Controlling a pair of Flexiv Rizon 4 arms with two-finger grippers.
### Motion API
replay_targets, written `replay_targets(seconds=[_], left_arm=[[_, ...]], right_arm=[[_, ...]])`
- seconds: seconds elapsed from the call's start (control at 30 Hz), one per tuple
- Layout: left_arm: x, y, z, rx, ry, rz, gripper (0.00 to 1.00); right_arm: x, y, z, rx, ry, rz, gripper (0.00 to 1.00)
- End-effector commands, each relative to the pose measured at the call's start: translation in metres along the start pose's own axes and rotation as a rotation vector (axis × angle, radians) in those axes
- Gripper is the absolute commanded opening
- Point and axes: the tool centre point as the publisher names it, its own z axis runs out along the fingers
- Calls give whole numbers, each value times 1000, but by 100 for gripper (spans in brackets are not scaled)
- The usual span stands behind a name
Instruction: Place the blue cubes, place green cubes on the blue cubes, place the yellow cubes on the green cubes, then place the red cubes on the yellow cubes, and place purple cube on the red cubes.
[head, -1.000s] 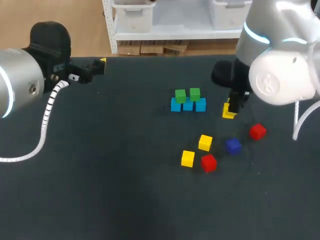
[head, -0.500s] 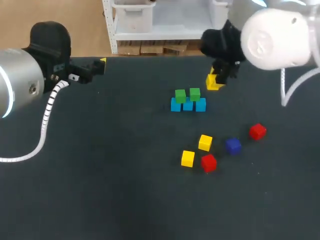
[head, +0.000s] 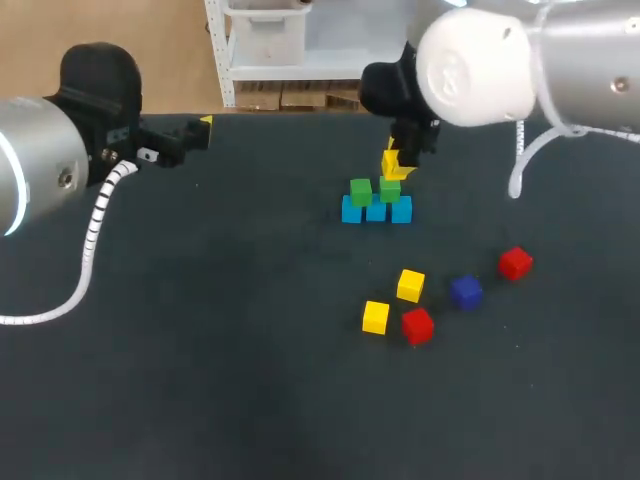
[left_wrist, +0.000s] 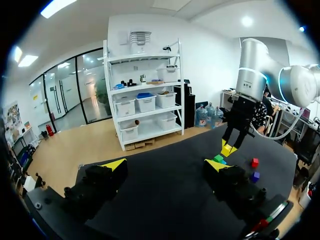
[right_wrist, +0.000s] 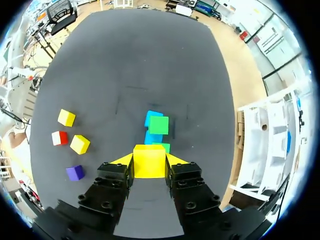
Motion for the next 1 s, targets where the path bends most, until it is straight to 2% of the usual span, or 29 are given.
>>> replay_targets(seconds=[0.03,0.3,0.5,1.0], left_arm=[[2,-1,1,-6,-8,-2,100],[2,-1,1,-6,-8,-2,100],[2,-1,1,-6,-8,-2,100],[2,-1,1,-6,-8,-2,100]], right_arm=[[-10,-6,9,-18,21,-10,0],[-18,-1,23,-30,49,-33,0],[-20,-2,25,-22,62,15,0],[-17,-19,33,8,90,60,0]])
